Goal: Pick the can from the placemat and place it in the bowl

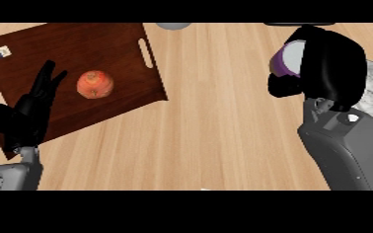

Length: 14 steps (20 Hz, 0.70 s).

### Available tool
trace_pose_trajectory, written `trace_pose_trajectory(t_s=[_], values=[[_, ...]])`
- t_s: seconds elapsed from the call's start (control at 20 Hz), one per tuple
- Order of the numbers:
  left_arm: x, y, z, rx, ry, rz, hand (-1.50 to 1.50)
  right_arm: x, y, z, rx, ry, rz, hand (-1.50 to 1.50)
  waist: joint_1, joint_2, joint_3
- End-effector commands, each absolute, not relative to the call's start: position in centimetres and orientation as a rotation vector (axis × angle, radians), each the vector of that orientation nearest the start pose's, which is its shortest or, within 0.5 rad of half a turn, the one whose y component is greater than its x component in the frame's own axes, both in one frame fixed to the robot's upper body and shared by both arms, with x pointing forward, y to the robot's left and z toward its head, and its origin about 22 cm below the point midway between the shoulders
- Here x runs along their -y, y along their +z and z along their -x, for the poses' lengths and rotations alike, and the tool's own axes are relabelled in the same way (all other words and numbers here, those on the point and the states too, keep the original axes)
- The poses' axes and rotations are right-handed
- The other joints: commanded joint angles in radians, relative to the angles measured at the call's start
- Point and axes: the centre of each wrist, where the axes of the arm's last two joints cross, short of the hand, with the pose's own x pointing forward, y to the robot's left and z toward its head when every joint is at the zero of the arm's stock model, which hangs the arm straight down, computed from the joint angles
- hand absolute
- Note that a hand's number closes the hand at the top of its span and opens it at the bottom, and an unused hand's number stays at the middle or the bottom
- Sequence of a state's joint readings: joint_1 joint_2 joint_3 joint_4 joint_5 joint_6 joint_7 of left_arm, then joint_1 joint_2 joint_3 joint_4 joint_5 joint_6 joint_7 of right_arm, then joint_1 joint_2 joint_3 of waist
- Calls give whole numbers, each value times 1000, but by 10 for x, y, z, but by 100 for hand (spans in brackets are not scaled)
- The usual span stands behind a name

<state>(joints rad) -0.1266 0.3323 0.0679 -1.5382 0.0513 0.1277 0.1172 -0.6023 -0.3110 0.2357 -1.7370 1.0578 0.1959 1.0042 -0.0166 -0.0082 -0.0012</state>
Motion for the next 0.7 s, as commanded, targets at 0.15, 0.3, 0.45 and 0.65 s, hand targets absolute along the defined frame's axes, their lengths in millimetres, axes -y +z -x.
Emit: trace_pose_trajectory(t_s=[0.15, 0.3, 0.45, 0.65], values=[[-304, 57, -273, 1576, -60, -327, 0, 204, 248, -290, 1184, 368, 1452, 150, 14, 6, 1], [-312, 53, -270, 1570, -68, -338, 0, 237, 228, -282, 1187, 336, 1465, 150, 14, 7, 1], [-313, 65, -281, 1569, -58, -340, 0, 250, 236, -284, 1215, 312, 1387, 150, 14, 7, 1], [-301, 58, -271, 1576, -84, -318, 0, 305, 200, -297, 1197, 272, 1380, 150, 18, 9, 2]])
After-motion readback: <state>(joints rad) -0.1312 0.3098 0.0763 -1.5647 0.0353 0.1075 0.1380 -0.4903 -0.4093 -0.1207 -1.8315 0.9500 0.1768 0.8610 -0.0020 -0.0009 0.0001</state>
